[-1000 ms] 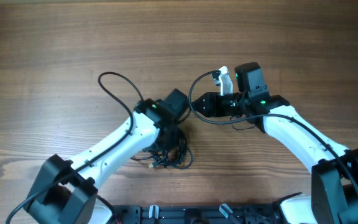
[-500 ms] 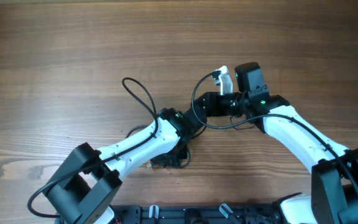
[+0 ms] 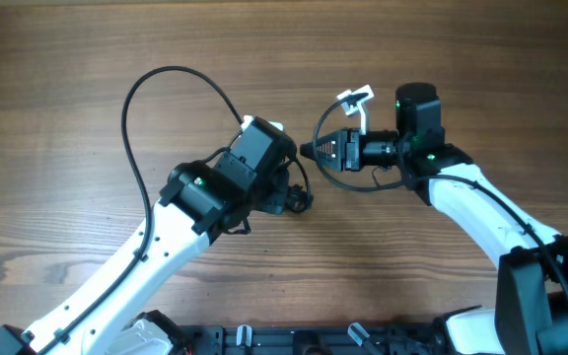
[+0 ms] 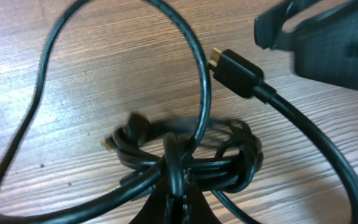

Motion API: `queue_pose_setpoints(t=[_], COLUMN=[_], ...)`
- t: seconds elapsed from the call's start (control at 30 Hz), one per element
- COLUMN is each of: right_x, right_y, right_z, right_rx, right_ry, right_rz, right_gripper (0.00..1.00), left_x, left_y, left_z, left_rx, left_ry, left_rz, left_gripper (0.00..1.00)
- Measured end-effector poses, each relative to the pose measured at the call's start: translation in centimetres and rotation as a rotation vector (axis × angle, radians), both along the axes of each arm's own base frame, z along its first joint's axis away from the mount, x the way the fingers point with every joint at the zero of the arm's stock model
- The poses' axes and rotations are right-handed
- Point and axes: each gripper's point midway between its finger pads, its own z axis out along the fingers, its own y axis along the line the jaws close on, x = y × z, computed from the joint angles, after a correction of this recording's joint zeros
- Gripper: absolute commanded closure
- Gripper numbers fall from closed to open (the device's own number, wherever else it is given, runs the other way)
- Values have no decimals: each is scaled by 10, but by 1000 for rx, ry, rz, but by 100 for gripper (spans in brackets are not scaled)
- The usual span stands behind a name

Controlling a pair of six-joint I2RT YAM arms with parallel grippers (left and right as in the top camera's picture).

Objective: Untangle cables

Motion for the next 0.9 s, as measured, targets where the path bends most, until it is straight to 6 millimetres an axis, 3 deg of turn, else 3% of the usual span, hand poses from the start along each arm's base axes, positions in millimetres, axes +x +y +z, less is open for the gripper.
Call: queue_pose_setpoints(t=[0.1, 0.2, 0.3, 0.4, 0.53, 0.67, 0.7, 0.9], right_x=[0, 0, -3, -5, -13, -16, -16, -2], right_y=[7, 8, 12, 26, 51, 60, 58, 28], right_z=[21, 21, 21, 25, 51, 7, -12, -80], right_rx=[72, 78, 78, 87, 150, 8, -48, -283], right_ry=[-8, 53, 88, 86, 13, 238, 298, 397], right_rz=[29, 16, 16, 15, 52, -60, -101, -345], right_gripper=[60, 63, 72, 89, 96, 96, 96, 96], left_x=[7, 18, 33, 36, 40, 38, 37, 40], left_y=[5, 17, 21, 24, 21, 10, 9, 16], left_z=[-8, -9, -10, -34, -53, -59, -59, -60], left_rx=[37, 15, -77, -169, -327, -387, -394, -401], left_ry=[6, 18, 22, 68, 117, 157, 161, 161], left_rz=[-27, -3, -13, -53, -102, -139, -143, -123], left_gripper=[96, 96, 96, 96, 96, 96, 96, 96])
